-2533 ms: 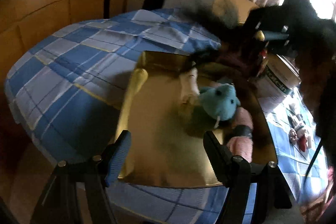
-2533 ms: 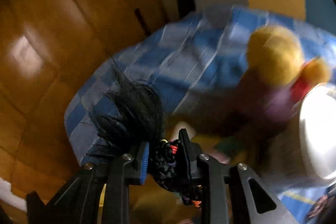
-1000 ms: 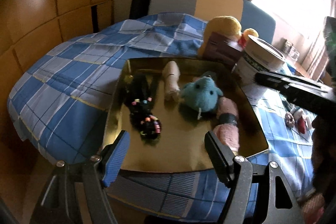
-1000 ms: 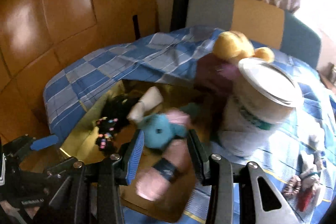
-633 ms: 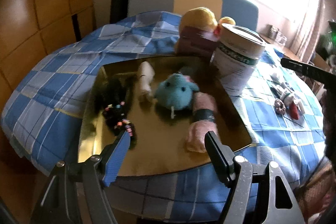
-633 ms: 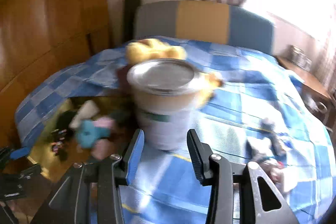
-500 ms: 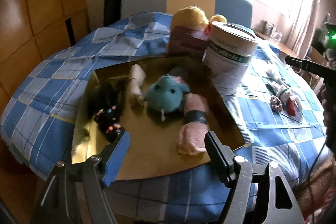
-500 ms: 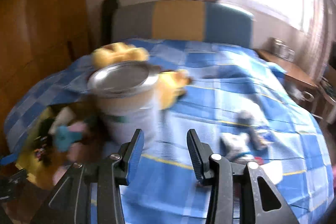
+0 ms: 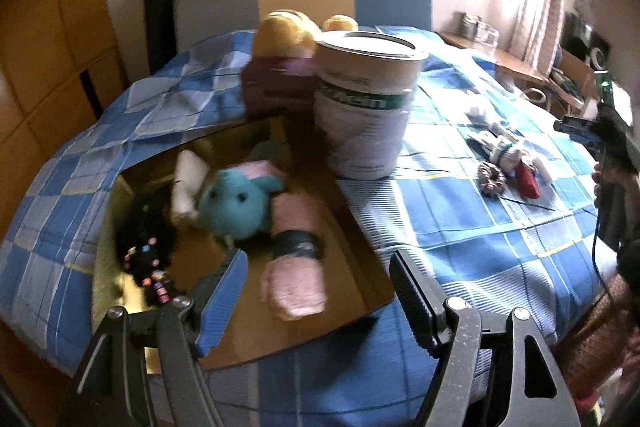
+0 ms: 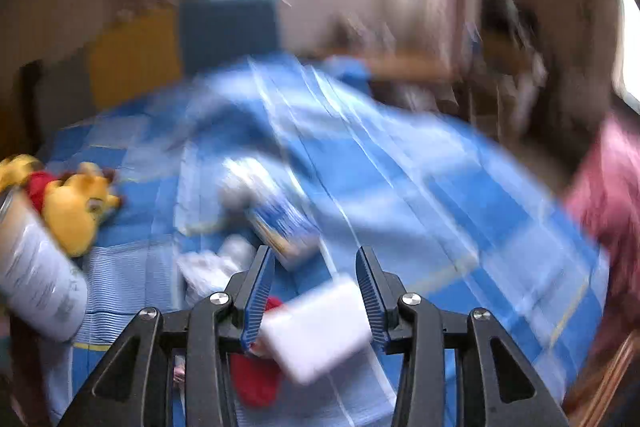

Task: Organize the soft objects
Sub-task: 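Move the left tool back to the bed and grasp the brown satin scrunchie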

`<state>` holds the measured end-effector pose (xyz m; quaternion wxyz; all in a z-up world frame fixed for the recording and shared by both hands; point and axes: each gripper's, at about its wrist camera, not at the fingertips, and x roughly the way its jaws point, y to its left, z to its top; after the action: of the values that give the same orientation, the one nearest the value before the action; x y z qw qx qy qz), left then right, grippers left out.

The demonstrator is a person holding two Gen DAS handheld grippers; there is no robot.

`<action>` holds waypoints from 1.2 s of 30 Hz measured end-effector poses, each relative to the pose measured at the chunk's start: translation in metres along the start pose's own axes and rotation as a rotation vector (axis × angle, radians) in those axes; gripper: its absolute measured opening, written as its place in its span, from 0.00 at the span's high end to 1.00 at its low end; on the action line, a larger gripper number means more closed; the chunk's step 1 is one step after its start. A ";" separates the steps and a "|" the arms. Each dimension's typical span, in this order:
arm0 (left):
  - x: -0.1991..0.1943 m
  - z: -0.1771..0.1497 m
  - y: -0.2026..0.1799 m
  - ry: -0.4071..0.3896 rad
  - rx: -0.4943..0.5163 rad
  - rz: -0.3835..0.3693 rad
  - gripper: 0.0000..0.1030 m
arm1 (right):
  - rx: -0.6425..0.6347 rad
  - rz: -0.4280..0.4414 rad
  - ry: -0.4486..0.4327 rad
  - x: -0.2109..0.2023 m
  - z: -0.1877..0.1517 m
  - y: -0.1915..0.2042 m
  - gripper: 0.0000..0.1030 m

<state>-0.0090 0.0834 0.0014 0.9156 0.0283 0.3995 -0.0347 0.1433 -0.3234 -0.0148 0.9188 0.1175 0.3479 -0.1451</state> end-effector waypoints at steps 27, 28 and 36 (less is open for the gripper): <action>0.111 0.067 -0.182 0.088 0.287 -0.286 0.36 | 0.324 0.121 0.124 0.017 -0.003 -0.051 0.59; 0.118 0.070 -0.189 0.094 0.293 -0.293 0.35 | 0.323 0.124 0.125 0.018 -0.003 -0.051 0.59; 0.177 0.081 -0.235 0.156 0.360 -0.292 0.32 | 0.350 0.168 0.139 0.019 -0.004 -0.053 0.59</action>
<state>0.1502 -0.1647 -0.0793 0.8475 0.1356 0.4563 -0.2349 0.1358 -0.3750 -0.0370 0.8670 0.3137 0.3690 -0.1174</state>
